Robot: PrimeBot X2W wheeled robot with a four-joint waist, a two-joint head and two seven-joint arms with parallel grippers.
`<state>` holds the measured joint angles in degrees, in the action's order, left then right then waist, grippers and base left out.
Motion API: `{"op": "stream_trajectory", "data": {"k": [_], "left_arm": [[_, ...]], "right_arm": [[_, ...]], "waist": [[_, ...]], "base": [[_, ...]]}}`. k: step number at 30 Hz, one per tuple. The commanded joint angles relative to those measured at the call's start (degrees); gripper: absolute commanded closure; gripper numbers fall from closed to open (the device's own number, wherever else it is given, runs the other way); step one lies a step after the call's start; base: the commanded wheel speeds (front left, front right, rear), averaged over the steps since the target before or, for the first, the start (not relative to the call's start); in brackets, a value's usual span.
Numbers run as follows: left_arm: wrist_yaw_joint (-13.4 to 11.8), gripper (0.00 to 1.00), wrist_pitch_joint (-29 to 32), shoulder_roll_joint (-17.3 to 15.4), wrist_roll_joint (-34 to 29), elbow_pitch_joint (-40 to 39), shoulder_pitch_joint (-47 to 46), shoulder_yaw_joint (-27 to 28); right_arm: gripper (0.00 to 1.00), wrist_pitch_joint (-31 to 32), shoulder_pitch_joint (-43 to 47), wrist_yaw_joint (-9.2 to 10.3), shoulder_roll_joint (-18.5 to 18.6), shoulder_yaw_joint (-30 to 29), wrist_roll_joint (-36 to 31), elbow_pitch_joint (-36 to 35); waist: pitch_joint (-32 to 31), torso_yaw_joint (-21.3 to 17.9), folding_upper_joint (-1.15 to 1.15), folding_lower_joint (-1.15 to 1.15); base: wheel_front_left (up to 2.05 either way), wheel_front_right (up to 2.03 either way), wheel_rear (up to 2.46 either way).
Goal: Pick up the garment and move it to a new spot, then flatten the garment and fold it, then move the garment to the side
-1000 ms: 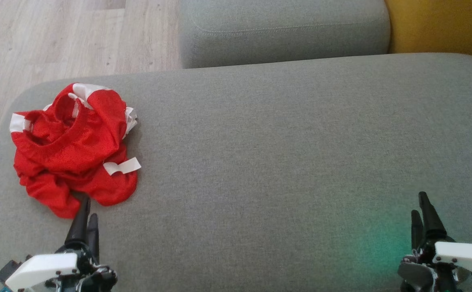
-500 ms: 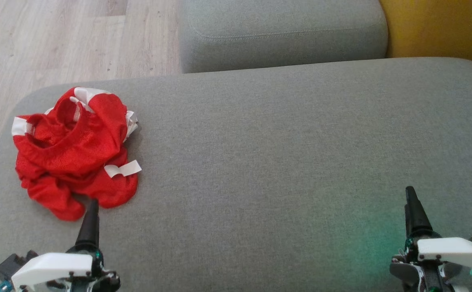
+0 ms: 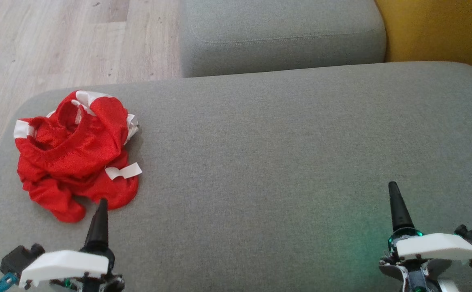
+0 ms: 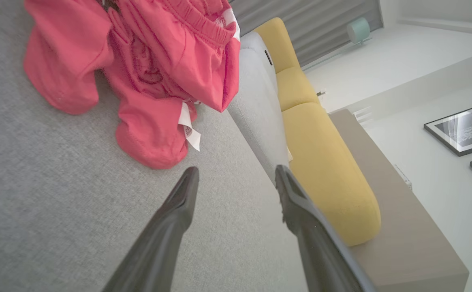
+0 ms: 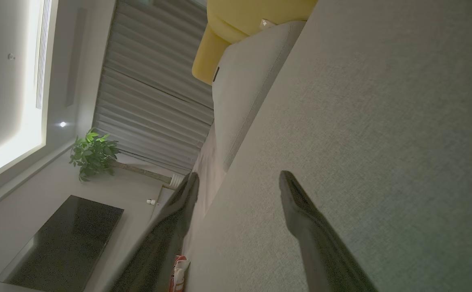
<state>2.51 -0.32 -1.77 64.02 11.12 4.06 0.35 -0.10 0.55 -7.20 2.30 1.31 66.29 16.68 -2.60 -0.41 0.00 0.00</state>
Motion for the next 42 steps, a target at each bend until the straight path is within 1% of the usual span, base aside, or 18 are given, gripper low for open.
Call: {"op": "stream_trajectory", "data": {"k": [1,6,7,14,42], "left_arm": [[-0.4,0.00,-0.9,-0.7,-2.8,-2.7,-1.0,0.0],[-1.1,0.00,-1.9,-0.9,-7.4,-3.8,-0.3,-0.8],[-1.1,0.00,-1.9,-0.9,-7.4,-3.8,-0.3,-0.8],[-1.7,0.00,-3.1,-1.1,-12.6,-5.1,0.4,-1.8],[-5.9,0.00,-7.8,-2.4,-33.4,-9.1,3.8,-5.8]], "right_arm": [[0.00,-1.0,-1.8,-0.15,0.3,1.2,-2.5,-2.6],[0.00,-2.0,-1.9,-0.16,0.3,3.2,-7.6,-3.0],[0.00,-2.0,-1.9,-0.16,0.3,3.2,-7.6,-3.0],[0.00,-3.2,-2.0,-0.17,0.4,5.2,-12.8,-3.5],[0.00,-7.9,-1.3,-0.22,0.4,12.5,-32.6,-3.8]], "waist": [[-0.1,0.0,0.00,0.00],[-0.5,0.0,0.00,0.00],[-0.5,0.0,0.00,0.00],[-1.0,0.1,0.00,0.00],[-3.7,-0.5,0.00,0.00]], "base": [[0.00,0.00,0.00],[0.00,0.00,0.00],[0.00,0.00,0.00],[0.00,0.00,0.00],[0.00,0.00,0.00]]}}
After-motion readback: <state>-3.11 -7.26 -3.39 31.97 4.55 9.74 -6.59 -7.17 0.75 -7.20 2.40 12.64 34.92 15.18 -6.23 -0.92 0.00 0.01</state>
